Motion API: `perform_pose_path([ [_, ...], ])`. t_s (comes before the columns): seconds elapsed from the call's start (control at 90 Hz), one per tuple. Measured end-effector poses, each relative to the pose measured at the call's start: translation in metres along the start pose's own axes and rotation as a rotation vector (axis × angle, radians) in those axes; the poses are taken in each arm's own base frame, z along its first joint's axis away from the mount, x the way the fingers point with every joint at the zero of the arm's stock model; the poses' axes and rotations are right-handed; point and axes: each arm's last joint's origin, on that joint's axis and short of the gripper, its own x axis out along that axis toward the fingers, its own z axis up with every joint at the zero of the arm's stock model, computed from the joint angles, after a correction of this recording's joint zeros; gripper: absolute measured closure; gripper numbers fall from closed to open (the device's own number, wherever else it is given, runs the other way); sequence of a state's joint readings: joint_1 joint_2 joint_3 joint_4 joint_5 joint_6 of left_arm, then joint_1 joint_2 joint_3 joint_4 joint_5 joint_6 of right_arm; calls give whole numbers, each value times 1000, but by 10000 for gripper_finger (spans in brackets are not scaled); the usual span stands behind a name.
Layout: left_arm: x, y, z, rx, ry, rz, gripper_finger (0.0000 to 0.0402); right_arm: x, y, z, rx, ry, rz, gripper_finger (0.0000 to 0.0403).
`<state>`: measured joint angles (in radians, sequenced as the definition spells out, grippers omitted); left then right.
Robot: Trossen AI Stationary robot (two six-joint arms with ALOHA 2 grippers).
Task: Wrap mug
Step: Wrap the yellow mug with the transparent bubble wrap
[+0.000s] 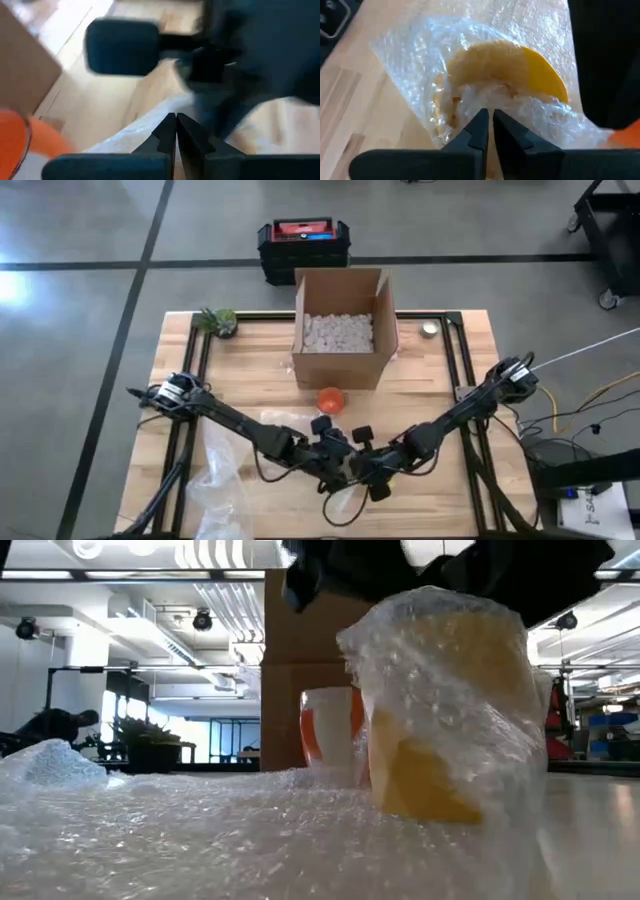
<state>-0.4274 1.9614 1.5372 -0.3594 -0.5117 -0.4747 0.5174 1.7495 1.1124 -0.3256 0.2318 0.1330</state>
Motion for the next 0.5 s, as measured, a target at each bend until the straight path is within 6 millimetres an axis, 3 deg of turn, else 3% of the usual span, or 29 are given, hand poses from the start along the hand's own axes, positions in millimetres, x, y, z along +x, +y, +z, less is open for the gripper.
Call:
perform_pose_path([
  [0.189,-6,-3,1,-11,-7,-9,402,12,3,-5,-23,60,23,389],
  [0.5,-38,0,13,-9,-29,-26,402,-9,0,15,-44,-21,34,389],
])
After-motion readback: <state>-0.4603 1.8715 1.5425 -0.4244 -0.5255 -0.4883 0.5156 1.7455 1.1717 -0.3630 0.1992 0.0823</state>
